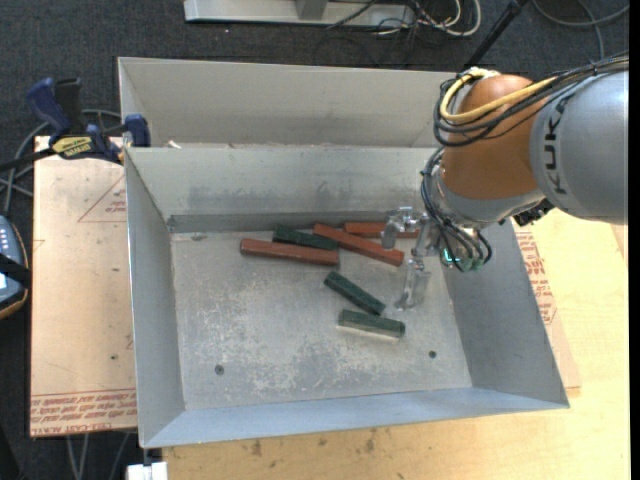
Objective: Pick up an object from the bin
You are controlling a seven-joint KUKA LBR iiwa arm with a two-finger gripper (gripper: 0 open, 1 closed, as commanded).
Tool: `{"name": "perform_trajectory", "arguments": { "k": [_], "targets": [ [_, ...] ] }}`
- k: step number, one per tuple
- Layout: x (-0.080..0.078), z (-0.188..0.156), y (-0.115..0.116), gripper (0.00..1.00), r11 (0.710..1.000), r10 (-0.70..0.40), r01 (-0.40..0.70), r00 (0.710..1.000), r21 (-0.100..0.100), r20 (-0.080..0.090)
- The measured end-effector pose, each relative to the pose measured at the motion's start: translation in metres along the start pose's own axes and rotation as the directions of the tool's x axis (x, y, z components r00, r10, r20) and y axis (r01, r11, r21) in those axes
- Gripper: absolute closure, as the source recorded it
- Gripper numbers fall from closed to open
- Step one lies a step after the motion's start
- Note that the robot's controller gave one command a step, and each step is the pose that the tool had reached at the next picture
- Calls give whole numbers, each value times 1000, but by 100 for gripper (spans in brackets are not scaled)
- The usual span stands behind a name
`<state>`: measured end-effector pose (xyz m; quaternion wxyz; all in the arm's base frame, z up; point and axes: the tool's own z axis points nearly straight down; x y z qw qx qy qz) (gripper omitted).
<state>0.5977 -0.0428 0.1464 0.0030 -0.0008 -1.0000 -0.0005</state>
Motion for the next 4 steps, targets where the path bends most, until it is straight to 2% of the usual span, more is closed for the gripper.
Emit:
{"name": "perform_trajectory", "arguments": {
  "k": [1,2,3,4],
  "targets": [
    [49,81,3,0,997,82,-82,997,-1,-3],
    [45,77,3,100,997,81,-81,997,-1,6],
    [53,56,10,100,586,-810,810,586,6,6],
    [54,77,13,100,237,-971,971,237,6,3]
  ]
}}
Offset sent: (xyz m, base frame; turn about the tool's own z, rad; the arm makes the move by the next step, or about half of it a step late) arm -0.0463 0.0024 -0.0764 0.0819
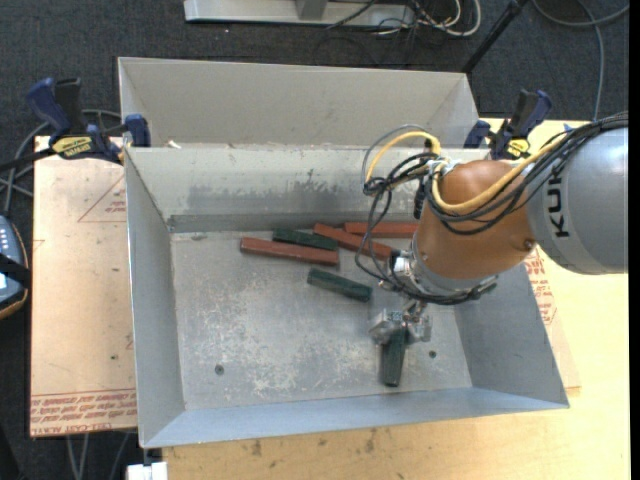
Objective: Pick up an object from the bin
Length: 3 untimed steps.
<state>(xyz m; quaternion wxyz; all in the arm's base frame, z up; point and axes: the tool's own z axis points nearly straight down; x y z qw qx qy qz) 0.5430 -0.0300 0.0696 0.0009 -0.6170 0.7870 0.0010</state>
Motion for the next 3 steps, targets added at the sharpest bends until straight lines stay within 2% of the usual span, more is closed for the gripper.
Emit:
{"name": "perform_trajectory", "arguments": {
  "k": [1,2,3],
  "targets": [
    [14,-147,-42,100,999,33,-33,999,12,1],
    [-14,-81,-21,100,999,31,-31,1000,-6,0],
    [-12,-84,-23,0,999,38,-38,999,0,1]
  ]
}}
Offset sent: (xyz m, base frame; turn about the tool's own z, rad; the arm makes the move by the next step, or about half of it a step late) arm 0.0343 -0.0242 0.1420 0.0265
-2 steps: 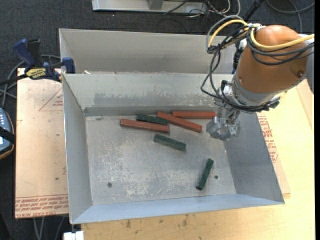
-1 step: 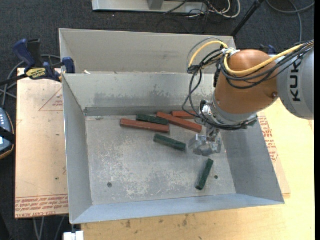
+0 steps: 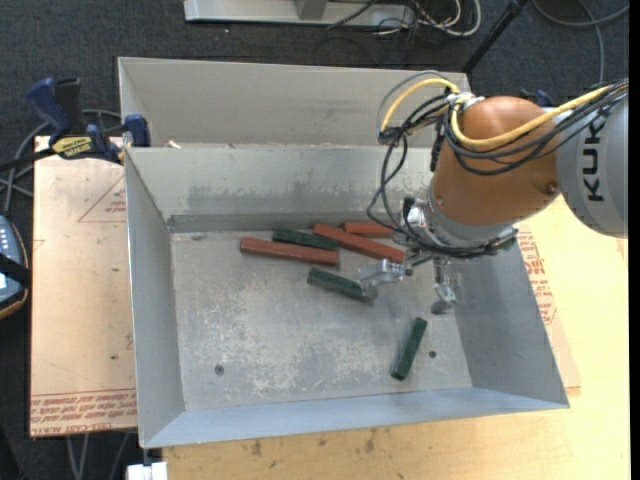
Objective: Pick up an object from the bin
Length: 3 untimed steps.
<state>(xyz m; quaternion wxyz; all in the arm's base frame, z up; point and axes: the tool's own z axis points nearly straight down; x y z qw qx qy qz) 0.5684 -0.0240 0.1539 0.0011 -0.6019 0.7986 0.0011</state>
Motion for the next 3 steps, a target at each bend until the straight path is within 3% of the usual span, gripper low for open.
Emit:
{"name": "perform_trajectory", "arguments": {
  "k": [1,2,3],
  "targets": [
    [39,-7,30,0,999,36,-36,999,-2,-3],
    [25,88,4,0,1000,-18,18,1000,-5,-1],
    [25,83,2,100,1000,-16,16,1000,1,-1]
  ]
}}
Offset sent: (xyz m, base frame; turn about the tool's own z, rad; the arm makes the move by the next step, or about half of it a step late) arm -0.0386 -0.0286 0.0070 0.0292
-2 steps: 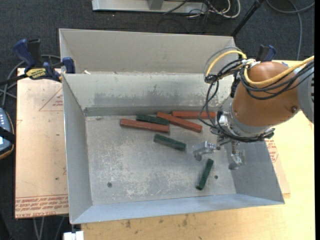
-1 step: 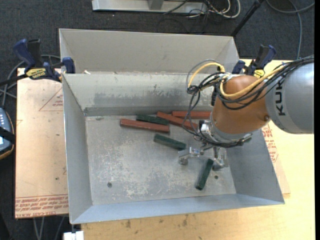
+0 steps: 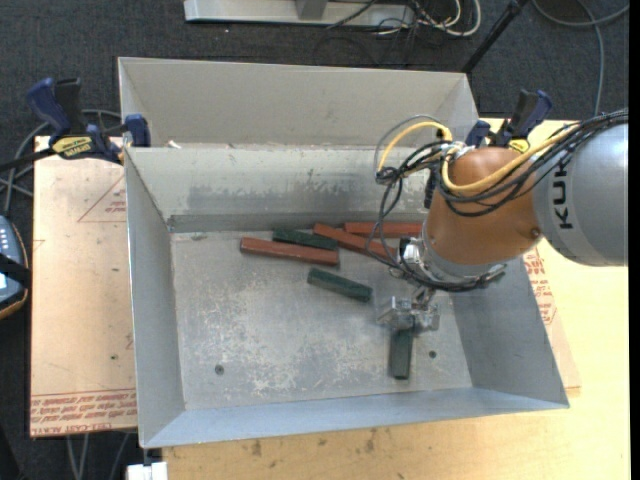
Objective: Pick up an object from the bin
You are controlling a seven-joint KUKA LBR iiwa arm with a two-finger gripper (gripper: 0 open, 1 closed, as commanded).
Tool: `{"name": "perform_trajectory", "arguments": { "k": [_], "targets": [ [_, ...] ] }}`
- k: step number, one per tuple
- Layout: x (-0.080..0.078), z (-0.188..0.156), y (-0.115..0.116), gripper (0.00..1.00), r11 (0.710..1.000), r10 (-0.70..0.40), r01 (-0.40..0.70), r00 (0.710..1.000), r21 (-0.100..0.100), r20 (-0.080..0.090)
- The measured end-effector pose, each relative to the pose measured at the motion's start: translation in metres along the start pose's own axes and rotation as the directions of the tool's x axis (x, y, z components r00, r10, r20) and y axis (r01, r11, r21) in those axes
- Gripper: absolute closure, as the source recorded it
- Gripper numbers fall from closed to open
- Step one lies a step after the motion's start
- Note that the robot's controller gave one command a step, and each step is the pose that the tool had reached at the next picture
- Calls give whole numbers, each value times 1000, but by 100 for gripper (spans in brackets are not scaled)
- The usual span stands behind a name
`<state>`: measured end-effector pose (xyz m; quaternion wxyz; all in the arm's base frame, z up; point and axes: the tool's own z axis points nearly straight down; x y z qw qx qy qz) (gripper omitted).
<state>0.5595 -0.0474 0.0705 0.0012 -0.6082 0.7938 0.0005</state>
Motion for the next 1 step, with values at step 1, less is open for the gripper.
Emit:
{"name": "perform_trajectory", "arguments": {
  "k": [1],
  "targets": [
    [22,-152,13,100,1000,18,-18,1000,9,1]
  ]
}}
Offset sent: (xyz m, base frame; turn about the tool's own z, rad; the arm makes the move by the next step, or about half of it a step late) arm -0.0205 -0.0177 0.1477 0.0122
